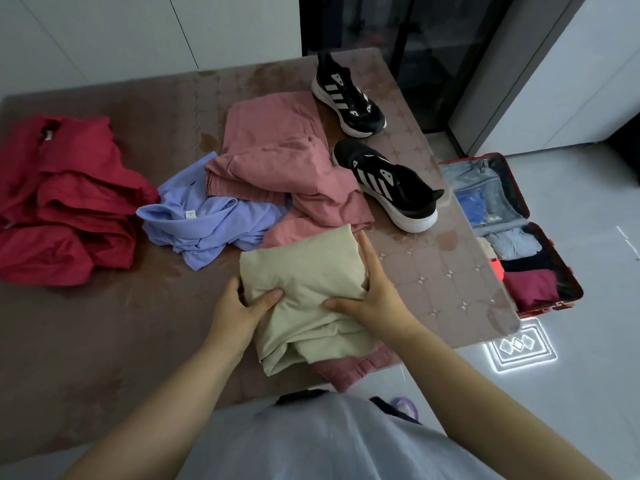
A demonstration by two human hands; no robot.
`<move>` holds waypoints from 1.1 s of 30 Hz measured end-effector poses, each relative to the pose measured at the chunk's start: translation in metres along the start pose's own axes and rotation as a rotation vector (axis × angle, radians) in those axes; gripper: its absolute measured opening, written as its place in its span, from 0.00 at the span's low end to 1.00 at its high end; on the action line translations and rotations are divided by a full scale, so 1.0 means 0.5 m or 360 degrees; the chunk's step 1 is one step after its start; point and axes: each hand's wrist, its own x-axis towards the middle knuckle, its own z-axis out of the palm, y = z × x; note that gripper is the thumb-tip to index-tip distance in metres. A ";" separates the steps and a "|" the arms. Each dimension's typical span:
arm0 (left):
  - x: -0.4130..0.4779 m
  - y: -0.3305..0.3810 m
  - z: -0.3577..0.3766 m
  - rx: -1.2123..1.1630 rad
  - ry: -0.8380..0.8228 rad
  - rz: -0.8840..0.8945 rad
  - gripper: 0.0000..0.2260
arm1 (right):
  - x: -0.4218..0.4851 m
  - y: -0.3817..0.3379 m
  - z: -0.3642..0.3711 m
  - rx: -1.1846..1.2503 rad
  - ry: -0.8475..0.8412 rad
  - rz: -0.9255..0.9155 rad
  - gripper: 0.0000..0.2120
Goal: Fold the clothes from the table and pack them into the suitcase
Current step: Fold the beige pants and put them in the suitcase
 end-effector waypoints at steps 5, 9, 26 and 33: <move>-0.057 0.093 0.099 -0.0133 -0.0155 0.0319 0.38 | -0.065 -0.027 -0.133 0.0374 0.0042 -0.0063 0.33; -0.102 0.124 0.256 -0.0284 -0.0381 0.0239 0.48 | -0.137 -0.007 -0.284 0.0530 -0.0011 -0.0024 0.18; -0.131 0.152 0.954 0.0057 -0.0644 -0.0119 0.31 | -0.318 0.238 -0.840 0.0617 0.0619 0.0332 0.42; -0.073 0.097 1.128 0.0152 -0.1076 -0.0350 0.48 | -0.251 0.336 -0.989 0.0576 0.0987 0.0704 0.31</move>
